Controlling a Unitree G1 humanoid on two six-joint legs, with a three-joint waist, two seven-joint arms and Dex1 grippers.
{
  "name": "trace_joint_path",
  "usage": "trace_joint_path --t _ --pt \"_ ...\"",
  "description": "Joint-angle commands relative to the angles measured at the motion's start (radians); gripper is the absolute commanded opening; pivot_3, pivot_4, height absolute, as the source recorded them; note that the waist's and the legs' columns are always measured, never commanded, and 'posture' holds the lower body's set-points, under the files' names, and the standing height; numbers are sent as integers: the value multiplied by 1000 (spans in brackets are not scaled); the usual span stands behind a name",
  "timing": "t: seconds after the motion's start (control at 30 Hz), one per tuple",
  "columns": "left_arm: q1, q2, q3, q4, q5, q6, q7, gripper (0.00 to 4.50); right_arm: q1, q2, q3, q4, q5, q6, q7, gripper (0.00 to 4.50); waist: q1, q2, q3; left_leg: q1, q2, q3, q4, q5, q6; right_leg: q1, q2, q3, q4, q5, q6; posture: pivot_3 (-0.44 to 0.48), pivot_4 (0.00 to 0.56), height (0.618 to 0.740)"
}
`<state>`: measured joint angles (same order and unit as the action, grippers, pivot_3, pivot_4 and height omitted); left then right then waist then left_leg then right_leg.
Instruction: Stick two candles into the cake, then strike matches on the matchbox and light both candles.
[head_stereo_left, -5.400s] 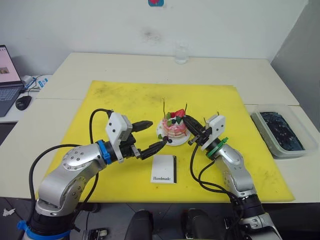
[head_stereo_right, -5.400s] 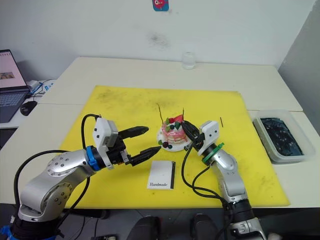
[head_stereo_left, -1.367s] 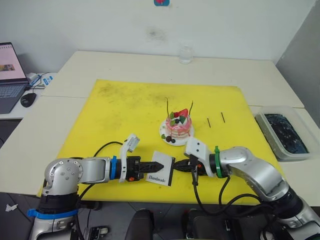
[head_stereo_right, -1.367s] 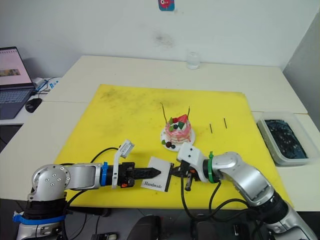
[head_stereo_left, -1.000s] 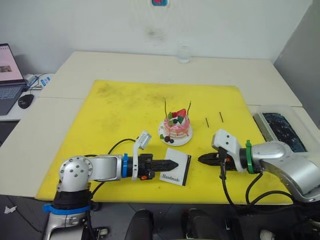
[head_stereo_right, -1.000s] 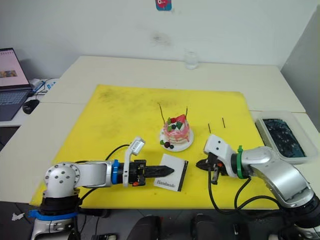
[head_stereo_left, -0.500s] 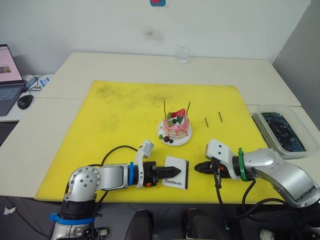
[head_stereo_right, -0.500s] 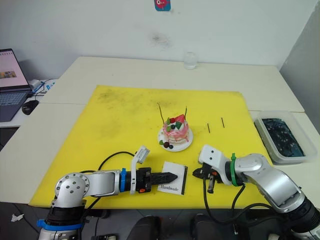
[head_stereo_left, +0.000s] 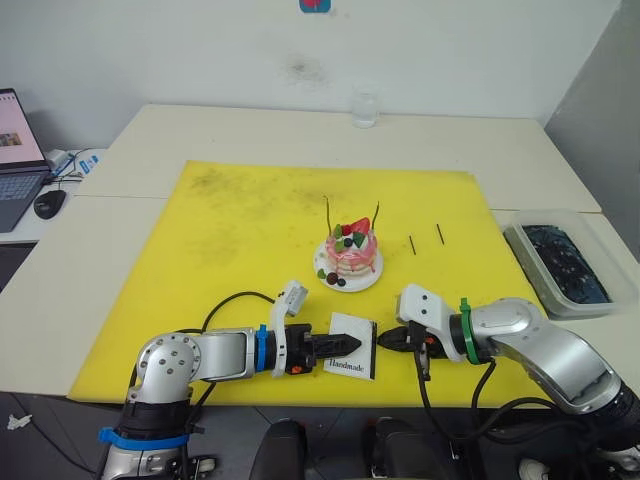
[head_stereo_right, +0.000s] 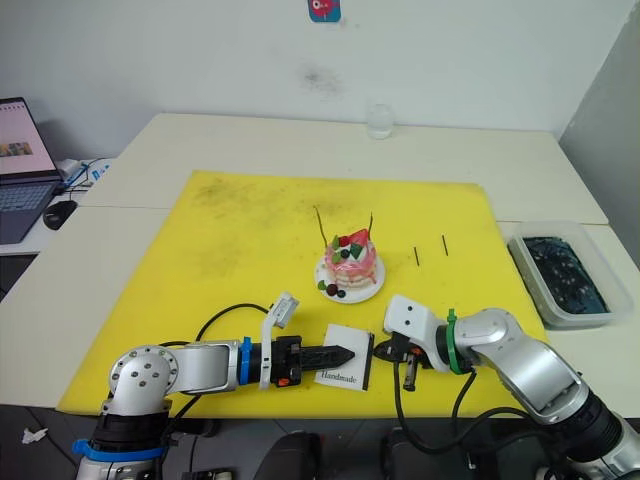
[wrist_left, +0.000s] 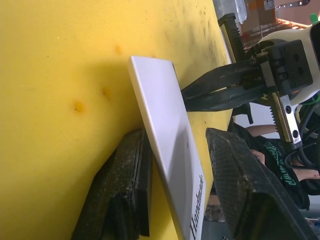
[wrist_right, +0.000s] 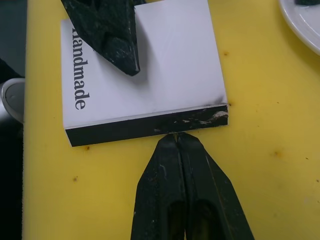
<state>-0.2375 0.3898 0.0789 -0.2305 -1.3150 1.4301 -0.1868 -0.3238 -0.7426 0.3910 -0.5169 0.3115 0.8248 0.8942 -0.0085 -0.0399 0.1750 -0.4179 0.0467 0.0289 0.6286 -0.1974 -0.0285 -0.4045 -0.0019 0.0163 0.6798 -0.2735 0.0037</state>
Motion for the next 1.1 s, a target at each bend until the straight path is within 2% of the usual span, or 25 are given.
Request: trace_joint_path --t 0.03,0.77,1.0,1.1 --pt "11 8 -14 12 19 19 6 2040 -15 11 2 -27 23 7 17 0 0 0 0 0 0 0 0 0 0 0 0 0 0 0 0 0 150 740" --pt "22 19 -30 -8 36 23 -7 2040 -26 41 11 -24 22 11 -4 0 0 0 0 0 0 0 0 0 0 0 0 0 0 0 0 0 150 740" --pt "32 35 -47 -11 75 22 -32 2040 -27 47 10 -21 20 10 -9 0 0 0 0 0 0 0 -1 0 0 0 0 0 0 -1 -1 0 150 740" --pt "32 46 -59 -16 104 16 -41 1457 -29 49 10 -19 20 11 -10 0 0 0 0 0 0 0 -1 0 0 0 0 0 0 -1 -1 0 150 740"
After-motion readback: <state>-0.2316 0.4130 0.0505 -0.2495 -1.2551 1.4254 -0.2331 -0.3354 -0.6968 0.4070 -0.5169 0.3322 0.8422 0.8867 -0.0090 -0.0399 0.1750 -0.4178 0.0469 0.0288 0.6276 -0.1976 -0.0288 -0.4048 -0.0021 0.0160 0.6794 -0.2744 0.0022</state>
